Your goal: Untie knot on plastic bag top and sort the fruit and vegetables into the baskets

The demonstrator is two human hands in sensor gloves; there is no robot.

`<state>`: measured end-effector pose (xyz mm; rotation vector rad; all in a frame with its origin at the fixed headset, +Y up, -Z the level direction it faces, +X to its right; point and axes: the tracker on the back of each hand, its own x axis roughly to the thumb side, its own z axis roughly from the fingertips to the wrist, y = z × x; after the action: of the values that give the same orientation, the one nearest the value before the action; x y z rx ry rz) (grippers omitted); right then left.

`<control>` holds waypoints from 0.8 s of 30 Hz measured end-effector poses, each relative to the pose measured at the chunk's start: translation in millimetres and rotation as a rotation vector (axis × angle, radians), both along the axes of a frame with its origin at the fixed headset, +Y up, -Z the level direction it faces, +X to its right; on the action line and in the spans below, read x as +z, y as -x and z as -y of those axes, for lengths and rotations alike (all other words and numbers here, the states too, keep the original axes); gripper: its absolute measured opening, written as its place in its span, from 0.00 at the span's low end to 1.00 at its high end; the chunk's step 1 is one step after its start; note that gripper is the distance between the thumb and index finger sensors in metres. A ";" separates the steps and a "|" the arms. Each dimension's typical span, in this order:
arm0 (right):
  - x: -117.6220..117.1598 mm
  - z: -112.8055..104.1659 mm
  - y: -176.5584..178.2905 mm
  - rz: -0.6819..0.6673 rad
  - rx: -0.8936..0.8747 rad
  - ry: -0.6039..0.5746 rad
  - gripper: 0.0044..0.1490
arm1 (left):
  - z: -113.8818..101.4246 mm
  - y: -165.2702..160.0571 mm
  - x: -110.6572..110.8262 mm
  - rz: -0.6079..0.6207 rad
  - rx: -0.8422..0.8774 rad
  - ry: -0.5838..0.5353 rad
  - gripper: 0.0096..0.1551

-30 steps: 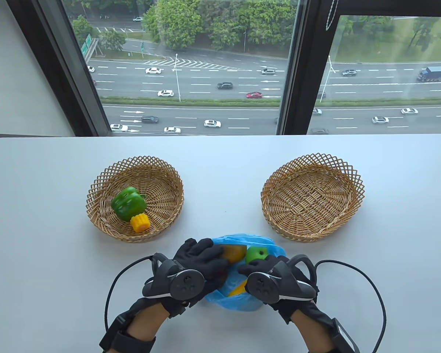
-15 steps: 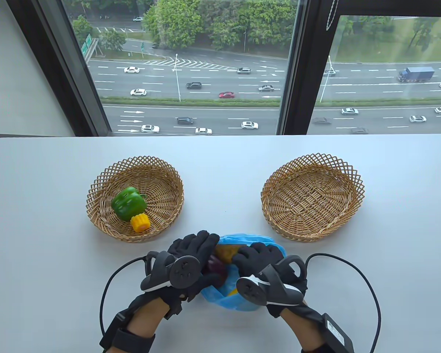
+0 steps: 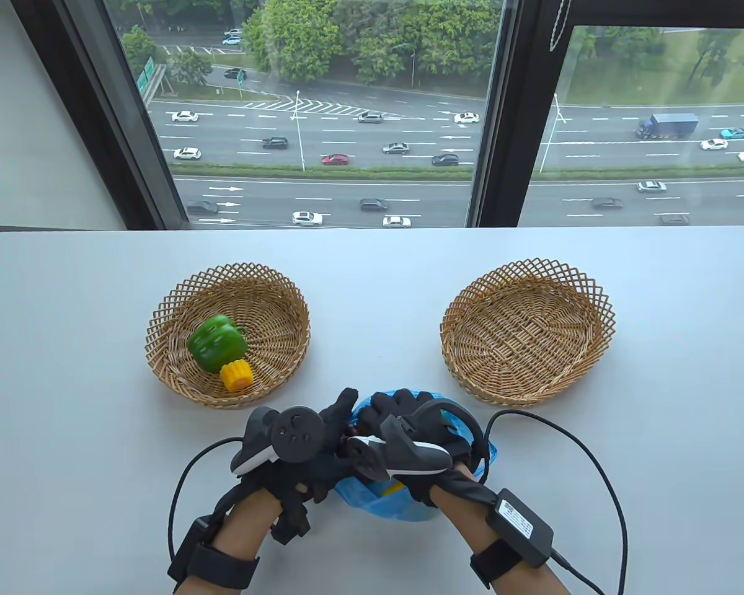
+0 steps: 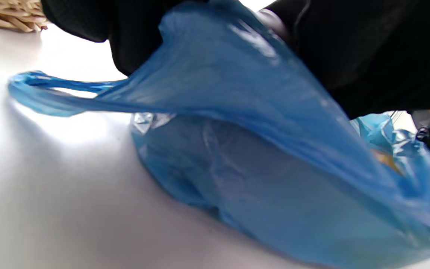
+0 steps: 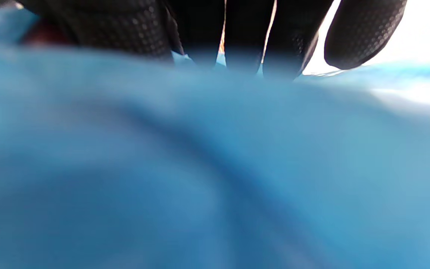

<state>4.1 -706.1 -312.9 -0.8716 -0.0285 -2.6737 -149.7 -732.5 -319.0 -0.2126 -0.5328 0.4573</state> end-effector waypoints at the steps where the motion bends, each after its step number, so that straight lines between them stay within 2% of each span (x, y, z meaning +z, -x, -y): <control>1: -3.9 0.7 1.3 0.006 0.027 0.011 0.54 | 0.5 0.6 -0.6 0.001 0.008 0.001 0.63; 4: -13.2 3.9 0.9 0.021 0.038 0.042 0.60 | 0.8 1.5 -1.7 0.002 0.017 0.001 0.65; 9: -22.7 18.3 -3.0 0.051 0.067 0.107 0.63 | 1.1 1.5 -1.2 0.003 0.014 0.014 0.65; 13: -19.4 21.3 -7.9 0.024 0.058 0.028 0.61 | 0.0 0.4 -0.4 0.002 -0.001 0.003 0.64; 18: -10.1 7.5 -25.5 0.023 -0.101 0.038 0.60 | 0.5 0.6 0.0 0.004 -0.004 0.002 0.64; 24: 17.6 -13.6 -51.7 0.001 -0.276 -0.022 0.57 | 0.9 0.1 1.1 0.007 -0.009 -0.001 0.61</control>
<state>55.7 -692.4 -295.4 -0.9275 0.1306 -2.9222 -149.7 -733.4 -318.0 -0.2157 -0.5385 0.4480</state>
